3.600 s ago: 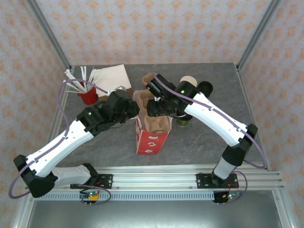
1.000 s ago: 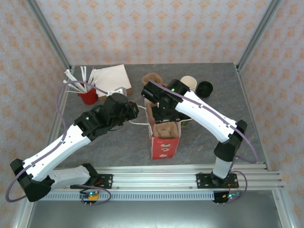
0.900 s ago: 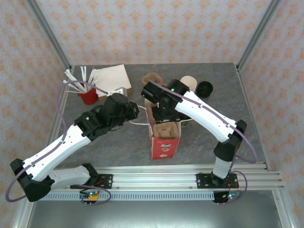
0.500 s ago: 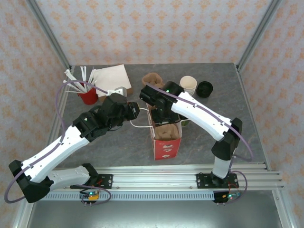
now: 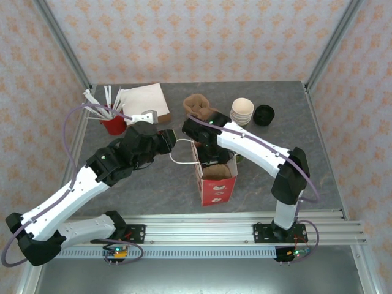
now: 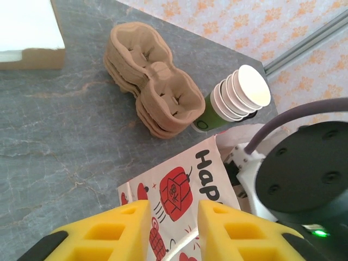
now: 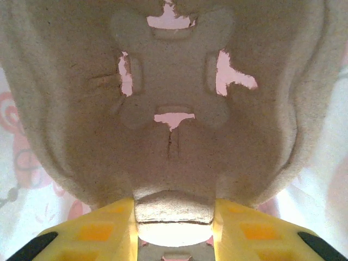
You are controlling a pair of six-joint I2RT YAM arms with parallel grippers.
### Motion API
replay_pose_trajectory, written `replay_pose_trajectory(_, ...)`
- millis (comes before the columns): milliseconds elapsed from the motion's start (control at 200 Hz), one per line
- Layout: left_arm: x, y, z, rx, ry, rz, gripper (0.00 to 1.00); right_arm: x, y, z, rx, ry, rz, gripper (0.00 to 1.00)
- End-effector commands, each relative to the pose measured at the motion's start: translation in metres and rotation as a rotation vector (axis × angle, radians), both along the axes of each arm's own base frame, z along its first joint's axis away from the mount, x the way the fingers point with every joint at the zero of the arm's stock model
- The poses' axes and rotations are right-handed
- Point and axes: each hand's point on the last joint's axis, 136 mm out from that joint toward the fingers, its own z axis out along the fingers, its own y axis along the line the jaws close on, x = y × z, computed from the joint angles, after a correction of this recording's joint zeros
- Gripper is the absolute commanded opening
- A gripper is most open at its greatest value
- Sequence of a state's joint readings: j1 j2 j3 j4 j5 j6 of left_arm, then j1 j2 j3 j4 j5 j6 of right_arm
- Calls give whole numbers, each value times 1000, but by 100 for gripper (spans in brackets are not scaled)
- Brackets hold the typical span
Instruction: Pack the takeout coffee
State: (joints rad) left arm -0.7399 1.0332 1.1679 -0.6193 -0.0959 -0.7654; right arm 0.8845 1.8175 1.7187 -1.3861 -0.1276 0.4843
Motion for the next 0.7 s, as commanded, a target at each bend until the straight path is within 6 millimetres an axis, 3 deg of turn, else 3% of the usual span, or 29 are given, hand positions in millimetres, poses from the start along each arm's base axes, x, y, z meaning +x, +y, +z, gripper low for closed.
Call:
replay_pose_trajectory(0, 0, 11, 13, 40, -49, 26, 32, 10, 1, -2, 29, -40, 17, 38)
replay_pose_trajectory(370, 3, 18, 19, 91, -57, 51, 32, 15, -5, -35, 35, -38, 9, 38)
replay_pose_trajectory(696, 3, 17, 18, 88, -46, 49, 32, 15, -11, -50, 15, -47, 16, 40)
